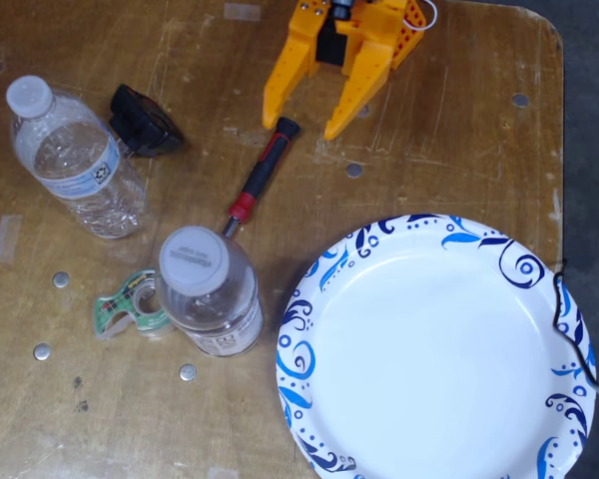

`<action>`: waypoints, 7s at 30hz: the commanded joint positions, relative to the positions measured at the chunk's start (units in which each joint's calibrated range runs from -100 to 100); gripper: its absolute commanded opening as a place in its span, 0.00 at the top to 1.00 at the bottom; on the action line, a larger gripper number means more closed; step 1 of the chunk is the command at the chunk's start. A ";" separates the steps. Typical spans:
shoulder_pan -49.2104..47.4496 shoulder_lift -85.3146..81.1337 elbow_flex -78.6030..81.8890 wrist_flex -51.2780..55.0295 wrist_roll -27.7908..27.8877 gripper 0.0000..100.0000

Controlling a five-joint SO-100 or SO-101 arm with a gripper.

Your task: Move the bottles to the plate

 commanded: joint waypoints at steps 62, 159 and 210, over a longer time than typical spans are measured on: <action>5.28 71.82 -44.80 -27.34 0.06 0.62; -28.26 53.94 -47.06 -11.68 -2.97 0.83; -34.19 71.73 -35.97 -32.83 -0.41 0.82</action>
